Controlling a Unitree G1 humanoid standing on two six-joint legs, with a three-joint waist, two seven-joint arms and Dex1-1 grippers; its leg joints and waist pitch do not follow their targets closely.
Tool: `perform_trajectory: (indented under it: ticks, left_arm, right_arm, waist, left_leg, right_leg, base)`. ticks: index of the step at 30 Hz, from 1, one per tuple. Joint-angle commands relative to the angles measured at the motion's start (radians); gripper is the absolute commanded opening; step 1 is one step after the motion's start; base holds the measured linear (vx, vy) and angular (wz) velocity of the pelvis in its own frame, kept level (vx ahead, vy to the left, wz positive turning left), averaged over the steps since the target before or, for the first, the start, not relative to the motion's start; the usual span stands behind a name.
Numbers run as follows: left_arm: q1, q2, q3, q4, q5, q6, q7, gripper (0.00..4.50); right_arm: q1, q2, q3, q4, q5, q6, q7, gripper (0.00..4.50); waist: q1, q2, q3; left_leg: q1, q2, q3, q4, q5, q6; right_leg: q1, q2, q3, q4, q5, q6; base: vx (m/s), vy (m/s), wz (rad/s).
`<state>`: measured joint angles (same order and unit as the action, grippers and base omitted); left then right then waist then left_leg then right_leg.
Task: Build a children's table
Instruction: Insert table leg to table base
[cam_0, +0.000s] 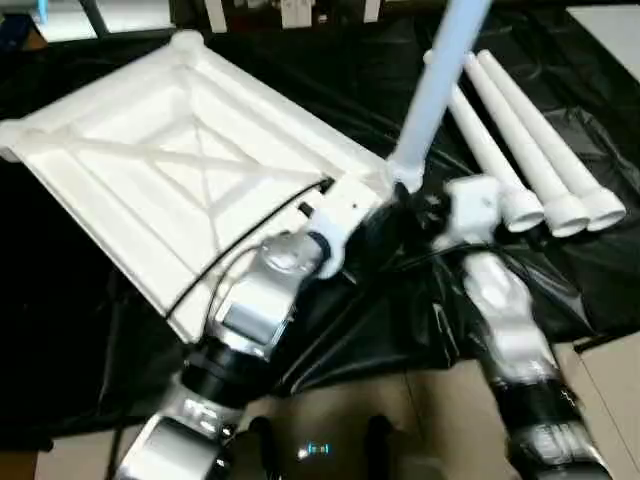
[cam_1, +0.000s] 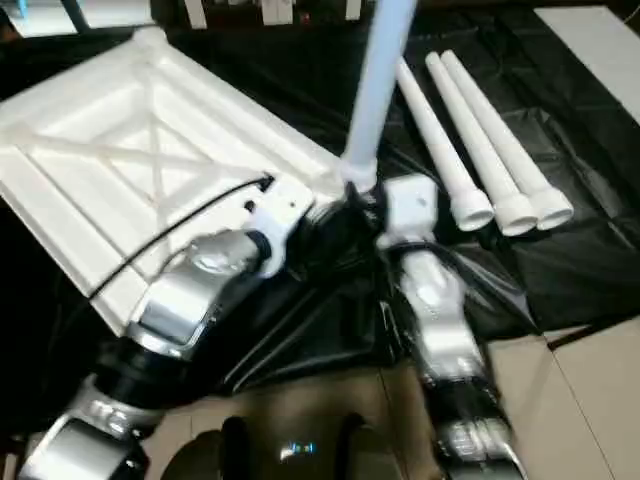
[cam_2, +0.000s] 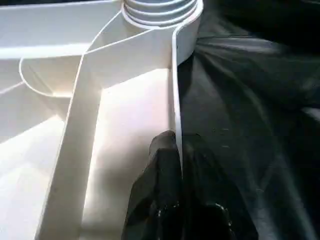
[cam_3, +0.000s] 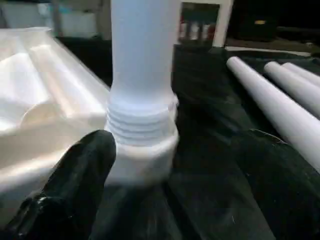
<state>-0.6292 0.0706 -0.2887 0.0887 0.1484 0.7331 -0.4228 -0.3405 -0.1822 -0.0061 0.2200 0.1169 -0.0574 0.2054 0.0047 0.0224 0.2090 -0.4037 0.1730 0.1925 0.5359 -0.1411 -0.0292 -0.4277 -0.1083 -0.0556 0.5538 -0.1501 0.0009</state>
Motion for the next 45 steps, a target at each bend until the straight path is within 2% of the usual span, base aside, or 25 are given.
perform_trajectory:
  ticks: [1,2,3,5,6,7,8,9,12,14,16,18,19,21,22,23,24,25,28,30,33,35,40,41,45]
  left_arm:
    - [0.034,0.032,0.016,0.061,0.008,-0.037,-0.01,0.0]
    - [0.035,0.047,0.017,0.07,0.006,-0.059,-0.02,0.0]
    - [0.036,0.054,0.018,0.074,0.006,-0.071,-0.024,0.0]
    - [0.042,0.086,0.005,0.087,0.002,-0.13,-0.053,0.0]
    - [0.046,0.101,-0.003,0.091,0.0,-0.151,-0.068,0.0]
    - [0.052,0.118,-0.013,0.091,-0.005,-0.178,-0.092,0.0]
    - [0.052,0.118,-0.013,0.091,-0.005,-0.178,-0.092,0.0]
    - [0.065,0.149,-0.031,0.084,-0.016,-0.233,-0.143,0.0]
    - [0.099,0.2,-0.056,0.049,-0.046,-0.327,-0.251,0.0]
    - [0.125,0.229,-0.07,0.019,-0.071,-0.382,-0.321,0.0]
    - [0.166,0.26,-0.09,-0.043,-0.109,-0.423,-0.401,0.0]
    - [0.181,0.269,-0.099,-0.066,-0.12,-0.431,-0.422,0.0]
    - [0.192,0.274,-0.104,-0.081,-0.128,-0.436,-0.436,0.0]
    - [0.216,0.285,-0.117,-0.11,-0.142,-0.444,-0.459,0.0]
    - [0.222,0.288,-0.121,-0.115,-0.142,-0.448,-0.463,0.0]
    - [0.229,0.292,-0.126,-0.119,-0.14,-0.456,-0.466,0.0]
    - [0.236,0.294,-0.129,-0.12,-0.136,-0.465,-0.468,0.0]
    - [0.241,0.294,-0.132,-0.124,-0.133,-0.468,-0.47,0.0]
    - [0.247,0.29,-0.132,-0.134,-0.129,-0.47,-0.481,0.0]
    - [0.249,0.288,-0.132,-0.139,-0.128,-0.469,-0.485,0.0]
    - [0.249,0.286,-0.135,-0.145,-0.124,-0.468,-0.488,0.0]
    - [0.25,0.287,-0.135,-0.146,-0.122,-0.469,-0.486,0.0]
    - [0.256,0.282,-0.136,-0.147,-0.116,-0.471,-0.485,0.0]
    - [0.257,0.28,-0.138,-0.147,-0.114,-0.47,-0.486,0.0]
    - [0.257,0.279,-0.143,-0.149,-0.11,-0.469,-0.489,0.0]
  right_arm:
    - [0.049,-0.027,-0.005,-0.103,0.038,0.042,0.044,4.16]
    - [0.079,-0.049,-0.016,-0.149,0.047,0.056,0.06,4.16]
    - [0.09,-0.059,-0.022,-0.167,0.052,0.062,0.067,4.16]
    - [0.126,-0.1,-0.043,-0.239,0.09,0.13,0.106,4.16]
    - [0.138,-0.117,-0.05,-0.265,0.106,0.164,0.123,4.16]
    - [0.153,-0.144,-0.051,-0.3,0.132,0.202,0.162,4.16]
    - [0.153,-0.144,-0.051,-0.3,0.132,0.202,0.162,4.16]
    - [0.176,-0.195,-0.046,-0.353,0.188,0.255,0.241,4.16]
    - [0.204,-0.27,-0.051,-0.408,0.277,0.301,0.36,4.35]
    - [0.212,-0.306,-0.066,-0.419,0.317,0.325,0.413,4.35]
    - [0.215,-0.342,-0.083,-0.409,0.35,0.355,0.477,4.35]
    - [0.215,-0.355,-0.086,-0.406,0.36,0.367,0.503,4.35]
    - [0.214,-0.363,-0.088,-0.407,0.366,0.377,0.517,4.35]
    - [0.203,-0.383,-0.084,-0.402,0.361,0.379,0.537,4.35]
    - [0.198,-0.389,-0.084,-0.399,0.362,0.38,0.541,4.35]
    - [0.192,-0.397,-0.083,-0.396,0.366,0.383,0.546,4.35]
    - [0.181,-0.405,-0.081,-0.391,0.377,0.389,0.559,4.35]
    - [0.169,-0.412,-0.078,-0.385,0.389,0.394,0.577,4.35]
    - [0.152,-0.425,-0.07,-0.366,0.389,0.398,0.616,4.35]
    - [0.138,-0.43,-0.064,-0.345,0.378,0.392,0.631,4.35]
    - [0.1,-0.431,-0.049,-0.303,0.363,0.377,0.668,4.35]
    - [0.089,-0.438,-0.039,-0.294,0.359,0.367,0.684,4.35]
    - [0.052,-0.433,-0.02,-0.234,0.338,0.323,0.722,4.35]
    - [0.038,-0.428,-0.011,-0.214,0.331,0.315,0.735,4.35]
    - [0.004,-0.422,0.019,-0.168,0.308,0.301,0.783,3.98]
  waist:
    - [0.005,-0.021,-0.098]
    - [0.007,-0.015,-0.102]
    - [0.008,-0.02,-0.102]
    - [0.006,-0.014,-0.098]
    - [0.006,-0.016,-0.094]
    - [0.006,-0.013,-0.091]
    - [0.008,-0.013,-0.091]
    - [0.008,-0.008,-0.091]
    - [0.012,-0.008,-0.095]
    - [0.014,-0.006,-0.095]
    - [0.02,-0.002,-0.098]
    - [0.026,-0.001,-0.098]
    - [0.034,-0.004,-0.099]
    - [0.038,-0.005,-0.101]
    - [0.039,-0.012,-0.101]
    - [0.039,-0.01,-0.102]
    - [0.038,-0.014,-0.1]
    - [0.036,-0.018,-0.097]
    - [0.034,-0.02,-0.092]
    - [0.032,-0.02,-0.093]
    - [0.026,-0.024,-0.097]
    - [0.027,-0.025,-0.097]
    - [0.028,-0.024,-0.104]
    - [0.03,-0.019,-0.105]
    - [0.029,-0.025,-0.103]
  left_leg:
    - [0.012,0.038,-0.014,-0.034,-0.05,0.189]
    - [0.013,0.038,-0.015,-0.032,-0.044,0.191]
    - [0.011,0.037,-0.012,-0.03,-0.034,0.203]
    - [0.014,0.037,-0.009,-0.032,-0.083,0.198]
    - [0.016,0.036,-0.01,-0.037,-0.133,0.185]
    - [0.016,0.037,-0.011,-0.041,-0.177,0.165]
    - [0.019,0.039,-0.011,-0.041,-0.195,0.153]
    - [0.023,0.04,-0.011,-0.043,-0.218,0.136]
    - [0.025,0.042,-0.012,-0.043,-0.223,0.133]
    - [0.021,0.045,-0.012,-0.044,-0.204,0.14]
    - [0.027,0.047,-0.01,-0.041,-0.194,0.145]
    - [0.028,0.049,-0.009,-0.04,-0.182,0.148]
    - [0.035,0.05,-0.003,-0.038,-0.172,0.155]
    - [0.028,0.05,-0.003,-0.037,-0.144,0.162]
    - [0.025,0.048,-0.003,-0.035,-0.136,0.166]
    - [0.026,0.048,-0.003,-0.035,-0.134,0.167]
    - [0.025,0.047,-0.002,-0.035,-0.136,0.169]
    - [0.026,0.046,-0.001,-0.035,-0.166,0.163]
    - [0.026,0.046,-0.002,-0.037,-0.223,0.133]
    - [0.026,0.045,-0.004,-0.037,-0.224,0.121]
    - [0.021,0.044,-0.006,-0.036,-0.197,0.128]
    - [0.025,0.045,-0.003,-0.034,-0.191,0.136]
    - [0.022,0.043,0.0,-0.024,-0.124,0.178]
    - [0.022,0.043,0.0,-0.023,-0.118,0.181]
    - [0.021,0.043,-0.001,-0.022,-0.122,0.19]
  right_leg:
    - [0.061,-0.031,0.035,-0.025,0.029,-0.254]
    - [0.063,-0.033,0.035,-0.021,0.039,-0.259]
    - [0.062,-0.031,0.037,-0.02,0.057,-0.263]
    - [0.058,-0.032,0.038,-0.028,-0.016,-0.265]
    - [0.059,-0.03,0.038,-0.038,-0.104,-0.254]
    - [0.057,-0.03,0.04,-0.044,-0.184,-0.239]
    - [0.055,-0.032,0.041,-0.048,-0.216,-0.23]
    - [0.049,-0.031,0.042,-0.051,-0.261,-0.218]
    - [0.048,-0.032,0.044,-0.052,-0.262,-0.204]
    - [0.047,-0.034,0.045,-0.049,-0.24,-0.209]
    - [0.042,-0.034,0.046,-0.046,-0.227,-0.218]
    - [0.041,-0.032,0.047,-0.042,-0.21,-0.226]
    - [0.034,-0.029,0.049,-0.04,-0.187,-0.234]
    - [0.039,-0.031,0.049,-0.033,-0.162,-0.235]
    - [0.042,-0.032,0.048,-0.03,-0.16,-0.231]
    - [0.041,-0.033,0.049,-0.03,-0.165,-0.23]
    - [0.041,-0.032,0.049,-0.032,-0.175,-0.226]
    - [0.039,-0.035,0.05,-0.038,-0.231,-0.211]
    - [0.033,-0.039,0.052,-0.048,-0.348,-0.181]
    - [0.033,-0.038,0.052,-0.049,-0.368,-0.169]
    - [0.036,-0.036,0.049,-0.042,-0.331,-0.176]
    - [0.034,-0.035,0.051,-0.043,-0.316,-0.18]
    - [0.038,-0.033,0.051,-0.03,-0.213,-0.213]
    - [0.039,-0.034,0.051,-0.027,-0.203,-0.217]
    - [0.041,-0.033,0.049,-0.027,-0.211,-0.228]
  base:
    - [0.0,0.0,0.0]
    - [0.0,0.0,0.0]
    - [0.0,0.0,0.0]
    - [0.0,0.0,0.0]
    - [0.0,0.0,0.0]
    - [0.0,0.0,0.0]
    - [0.0,0.0,0.0]
    - [0.0,0.0,0.0]
    - [0.0,0.0,0.0]
    - [0.0,0.0,0.0]
    - [0.0,0.0,0.0]
    - [0.0,0.0,0.0]
    - [0.0,0.0,0.0]
    - [0.0,0.0,0.0]
    - [0.0,0.0,0.0]
    - [0.0,0.0,0.0]
    - [0.0,0.0,0.0]
    - [0.0,0.0,0.0]
    - [0.0,0.0,0.0]
    - [0.0,0.0,0.0]
    - [0.0,0.0,0.0]
    - [0.0,0.0,0.0]
    - [0.0,0.0,0.0]
    - [0.0,0.0,0.0]
    - [0.0,0.0,0.0]
